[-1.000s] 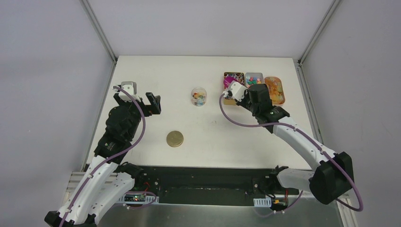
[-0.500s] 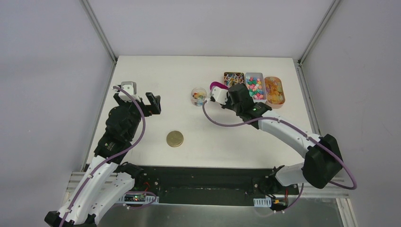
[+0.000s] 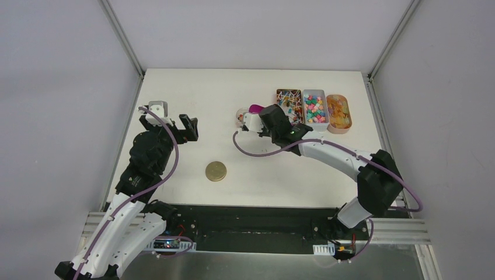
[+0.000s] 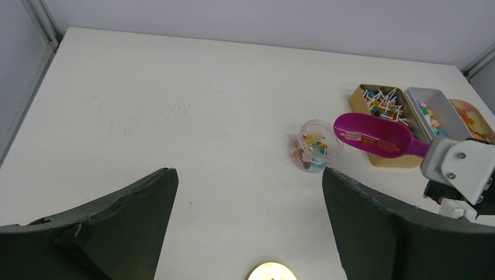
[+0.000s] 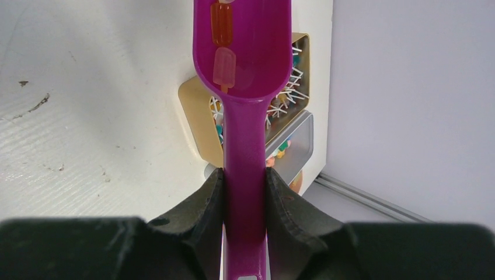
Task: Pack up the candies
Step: Place the fake candies in the packing bottle, then place the spatula at the center of the board.
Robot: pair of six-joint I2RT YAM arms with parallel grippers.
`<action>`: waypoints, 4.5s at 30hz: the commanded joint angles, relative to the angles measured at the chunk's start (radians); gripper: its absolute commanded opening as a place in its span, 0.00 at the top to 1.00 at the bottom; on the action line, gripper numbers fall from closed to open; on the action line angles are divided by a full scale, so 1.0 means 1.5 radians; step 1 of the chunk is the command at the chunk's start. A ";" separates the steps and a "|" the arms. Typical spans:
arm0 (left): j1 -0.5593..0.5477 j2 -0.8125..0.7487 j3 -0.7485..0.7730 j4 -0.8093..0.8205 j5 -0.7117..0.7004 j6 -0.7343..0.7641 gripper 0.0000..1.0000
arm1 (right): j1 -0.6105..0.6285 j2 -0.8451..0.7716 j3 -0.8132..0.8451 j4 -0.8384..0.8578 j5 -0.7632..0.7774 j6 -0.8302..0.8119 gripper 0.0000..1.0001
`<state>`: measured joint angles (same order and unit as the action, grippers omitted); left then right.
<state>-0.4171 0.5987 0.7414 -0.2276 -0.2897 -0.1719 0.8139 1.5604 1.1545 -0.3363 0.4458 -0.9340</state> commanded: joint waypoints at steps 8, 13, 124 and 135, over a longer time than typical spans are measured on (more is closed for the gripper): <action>0.004 -0.010 0.000 0.007 -0.015 0.005 0.01 | 0.047 0.065 0.081 -0.011 0.123 -0.081 1.00; 0.004 -0.009 0.000 0.007 -0.014 0.006 0.01 | 0.057 0.092 0.101 -0.014 0.154 -0.103 1.00; 0.004 0.061 0.004 0.002 0.043 -0.043 0.01 | 0.097 -0.232 -0.368 -0.201 0.239 1.273 0.60; 0.004 0.171 0.109 -0.168 0.108 -0.054 0.01 | 0.097 -0.300 -0.334 -0.218 0.245 1.209 0.26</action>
<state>-0.4171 0.8108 0.8280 -0.3702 -0.1680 -0.2478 0.9535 1.1908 0.6003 -0.6678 0.7887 0.9237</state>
